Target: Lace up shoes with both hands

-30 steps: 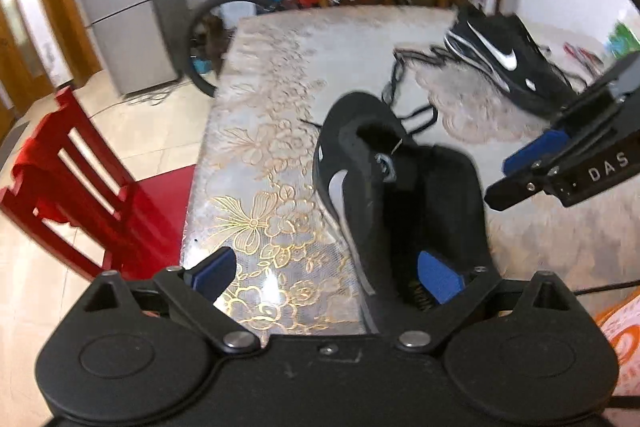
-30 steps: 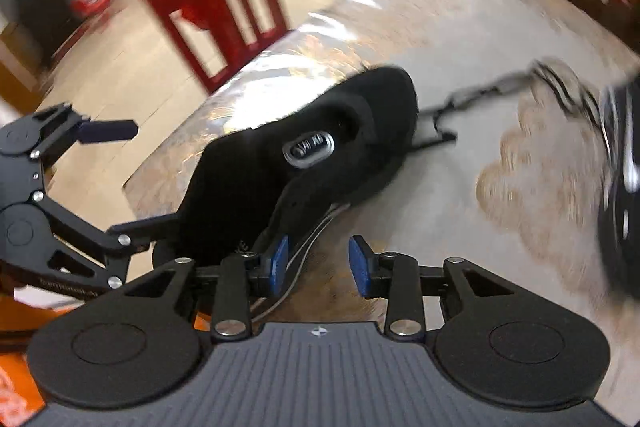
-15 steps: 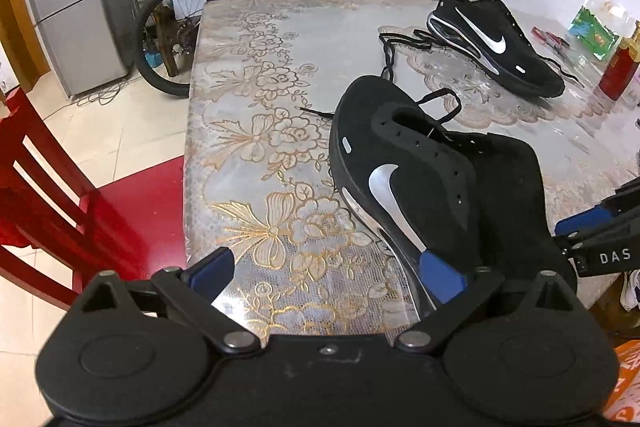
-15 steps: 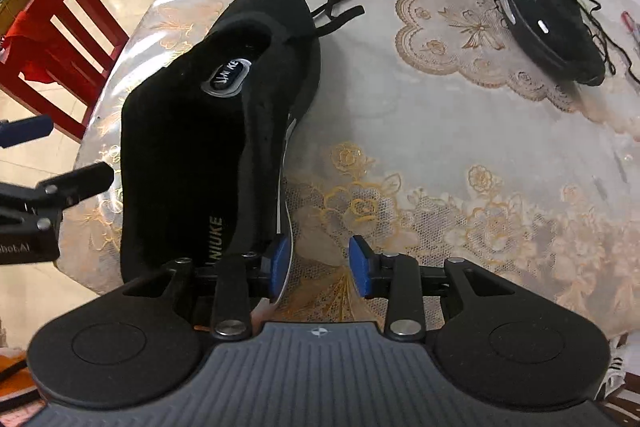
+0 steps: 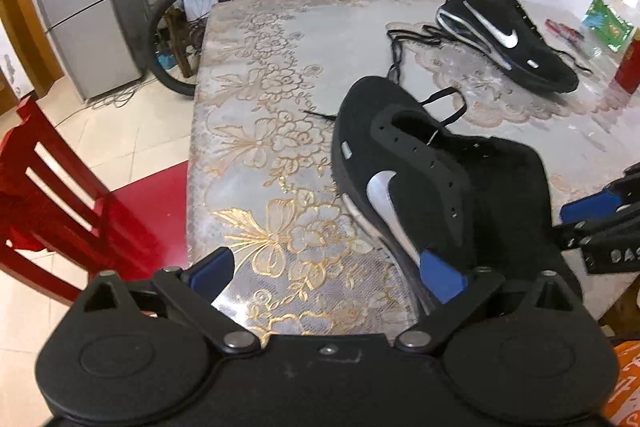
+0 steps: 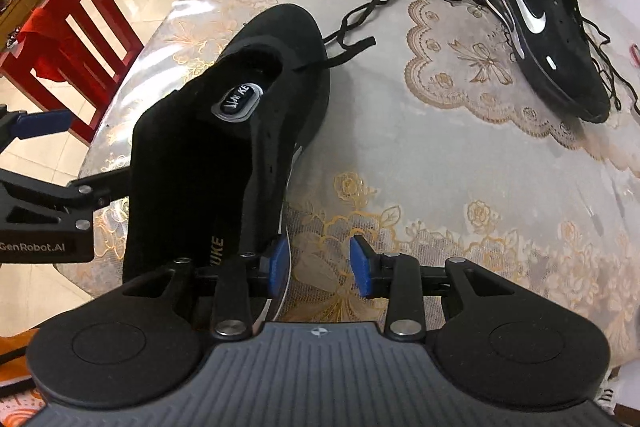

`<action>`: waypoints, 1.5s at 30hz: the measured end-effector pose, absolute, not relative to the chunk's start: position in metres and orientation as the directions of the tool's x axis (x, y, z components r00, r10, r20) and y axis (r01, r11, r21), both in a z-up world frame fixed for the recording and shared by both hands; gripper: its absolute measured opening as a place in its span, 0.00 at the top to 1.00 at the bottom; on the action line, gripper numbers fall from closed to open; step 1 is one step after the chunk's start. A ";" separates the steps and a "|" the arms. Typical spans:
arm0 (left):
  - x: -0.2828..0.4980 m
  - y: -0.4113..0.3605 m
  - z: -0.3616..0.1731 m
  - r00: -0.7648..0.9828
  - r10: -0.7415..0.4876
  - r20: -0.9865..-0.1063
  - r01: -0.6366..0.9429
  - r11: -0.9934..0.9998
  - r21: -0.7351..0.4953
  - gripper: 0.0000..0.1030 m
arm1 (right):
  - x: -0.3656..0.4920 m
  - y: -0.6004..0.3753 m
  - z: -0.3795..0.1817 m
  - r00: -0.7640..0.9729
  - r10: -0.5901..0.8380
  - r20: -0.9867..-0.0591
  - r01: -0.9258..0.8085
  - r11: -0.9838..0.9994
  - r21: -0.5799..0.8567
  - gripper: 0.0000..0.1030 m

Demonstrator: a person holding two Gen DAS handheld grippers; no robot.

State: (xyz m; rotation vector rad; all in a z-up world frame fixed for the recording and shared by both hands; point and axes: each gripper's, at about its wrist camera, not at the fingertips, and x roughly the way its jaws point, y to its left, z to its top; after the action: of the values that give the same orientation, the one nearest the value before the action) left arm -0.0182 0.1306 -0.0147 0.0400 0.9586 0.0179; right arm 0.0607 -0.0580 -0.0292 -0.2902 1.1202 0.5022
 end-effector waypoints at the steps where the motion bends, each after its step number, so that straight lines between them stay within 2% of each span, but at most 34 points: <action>1: -0.018 0.131 -0.015 0.572 0.045 -0.819 -0.006 0.999 0.050 0.04 | 0.056 -0.057 -0.028 0.348 0.244 -0.905 -0.524 0.851 0.028 0.64; 12: -0.015 0.130 -0.013 0.557 0.108 -0.823 -0.049 0.994 0.097 0.04 | 0.035 -0.054 -0.018 0.380 0.293 -0.877 -0.503 0.861 0.070 0.61; 18: -0.007 0.129 -0.018 0.540 0.076 -0.839 -0.039 0.997 0.066 0.04 | 0.022 -0.035 -0.016 0.328 0.246 -0.912 -0.550 0.834 0.027 0.62; 19: -0.007 0.128 -0.019 0.537 0.068 -0.841 -0.031 0.998 0.061 0.04 | 0.021 -0.032 -0.018 0.324 0.237 -0.916 -0.560 0.828 0.016 0.75; 20: -0.006 0.125 -0.020 0.535 0.063 -0.842 -0.024 0.998 0.059 0.04 | 0.021 -0.030 -0.020 0.324 0.228 -0.918 -0.571 0.821 0.002 1.00; 26: -0.003 0.116 -0.022 0.538 0.105 -0.837 -0.045 0.994 0.096 0.04 | 0.052 -0.044 -0.003 0.520 0.126 -0.845 -0.525 0.828 -0.199 1.00; 28: -0.004 0.118 -0.022 0.531 0.104 -0.841 -0.060 0.995 0.085 0.04 | 0.067 -0.051 0.007 0.474 0.161 -0.866 -0.536 0.833 -0.139 1.00; 30: -0.006 0.121 -0.024 0.522 0.092 -0.848 -0.075 0.995 0.062 0.04 | 0.069 -0.060 0.018 0.341 0.273 -0.899 -0.548 0.835 0.046 0.93; 31: -0.006 0.123 -0.025 0.517 0.087 -0.852 -0.082 0.995 0.052 0.04 | 0.065 -0.063 0.021 0.259 0.335 -0.906 -0.564 0.814 0.140 0.79; 32: -0.007 0.123 -0.025 0.512 0.086 -0.855 -0.087 0.995 0.048 0.04 | 0.057 -0.064 0.020 0.184 0.383 -0.905 -0.582 0.785 0.214 0.58; 33: -0.007 0.124 -0.026 0.508 0.085 -0.857 -0.090 0.995 0.045 0.04 | 0.050 -0.063 0.018 0.146 0.406 -0.902 -0.596 0.764 0.247 0.52; 36: -0.006 0.123 -0.028 0.503 0.091 -0.859 -0.094 0.994 0.050 0.04 | 0.027 -0.051 0.006 0.146 0.379 -0.914 -0.667 0.720 0.192 0.50; 38: -0.005 0.122 -0.028 0.502 0.099 -0.859 -0.089 0.994 0.063 0.04 | 0.023 -0.041 -0.004 0.164 0.363 -0.917 -0.686 0.710 0.158 0.56; 39: -0.004 0.121 -0.027 0.503 0.101 -0.858 -0.084 0.994 0.067 0.04 | 0.022 -0.036 -0.009 0.175 0.356 -0.918 -0.693 0.707 0.142 0.64; 40: -0.005 0.120 -0.027 0.506 0.095 -0.857 -0.076 0.995 0.065 0.04 | 0.024 -0.036 -0.010 0.166 0.364 -0.916 -0.692 0.705 0.155 0.76; 42: -0.006 0.117 -0.026 0.511 0.083 -0.856 -0.058 0.996 0.062 0.04 | 0.033 -0.037 -0.005 0.201 0.348 -0.916 -0.679 0.723 0.126 0.80; 45: -0.007 0.110 -0.027 0.515 0.066 -0.855 -0.026 0.998 0.061 0.04 | 0.046 -0.048 0.003 0.349 0.266 -0.899 -0.649 0.761 -0.026 0.87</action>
State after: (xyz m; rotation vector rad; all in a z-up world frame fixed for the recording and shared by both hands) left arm -0.0066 0.1102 -0.0269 0.0420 1.0287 0.0552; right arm 0.0459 -0.0482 0.0032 -0.4157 1.0594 0.6151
